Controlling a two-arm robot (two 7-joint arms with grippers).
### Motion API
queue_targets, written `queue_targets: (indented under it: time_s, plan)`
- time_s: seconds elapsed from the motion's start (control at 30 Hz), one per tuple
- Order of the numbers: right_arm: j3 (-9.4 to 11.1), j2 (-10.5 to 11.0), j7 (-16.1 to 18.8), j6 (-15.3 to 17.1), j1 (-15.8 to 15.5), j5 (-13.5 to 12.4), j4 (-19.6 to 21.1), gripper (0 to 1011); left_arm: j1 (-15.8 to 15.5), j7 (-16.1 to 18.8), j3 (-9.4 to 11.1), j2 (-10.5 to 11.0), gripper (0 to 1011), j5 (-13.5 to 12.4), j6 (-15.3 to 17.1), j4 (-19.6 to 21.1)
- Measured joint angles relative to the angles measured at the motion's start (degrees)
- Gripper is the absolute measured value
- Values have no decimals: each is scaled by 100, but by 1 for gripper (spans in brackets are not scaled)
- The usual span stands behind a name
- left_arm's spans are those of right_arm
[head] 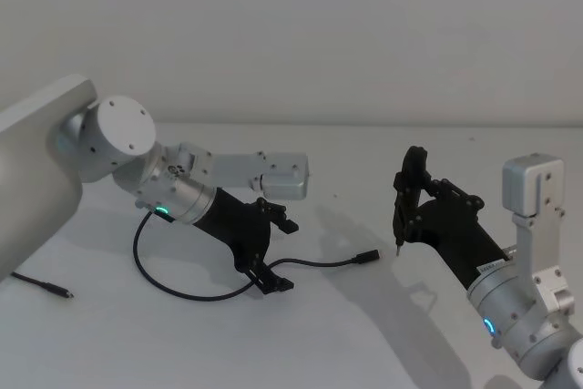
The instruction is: Pick up the data cable with the one hand.
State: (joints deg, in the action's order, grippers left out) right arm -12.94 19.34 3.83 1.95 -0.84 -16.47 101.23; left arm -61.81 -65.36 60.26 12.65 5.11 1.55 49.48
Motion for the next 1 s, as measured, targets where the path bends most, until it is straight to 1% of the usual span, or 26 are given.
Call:
queue_targets:
  time_s: [0.23, 0.37, 0.63, 0.8, 1.0]
  plan:
    - [0, 0, 0, 0, 0, 0, 0, 274, -4, 16, -18, -106, 1004, -5, 46, -164]
    - [0, 0, 0, 0, 0, 0, 0, 275, 53, 53, -130, -166, 1004, 102, 166, -261]
    - [0, 0, 0, 0, 0, 0, 0, 275, 131, 78, -277, -223, 1005, 306, 381, -375]
    - [0, 0, 0, 0, 0, 0, 0, 275, 153, 62, -325, -242, 1004, 398, 504, -424]
    - [0, 0, 0, 0, 0, 0, 0, 275, 181, -42, -372, -251, 1004, 545, 777, -489]
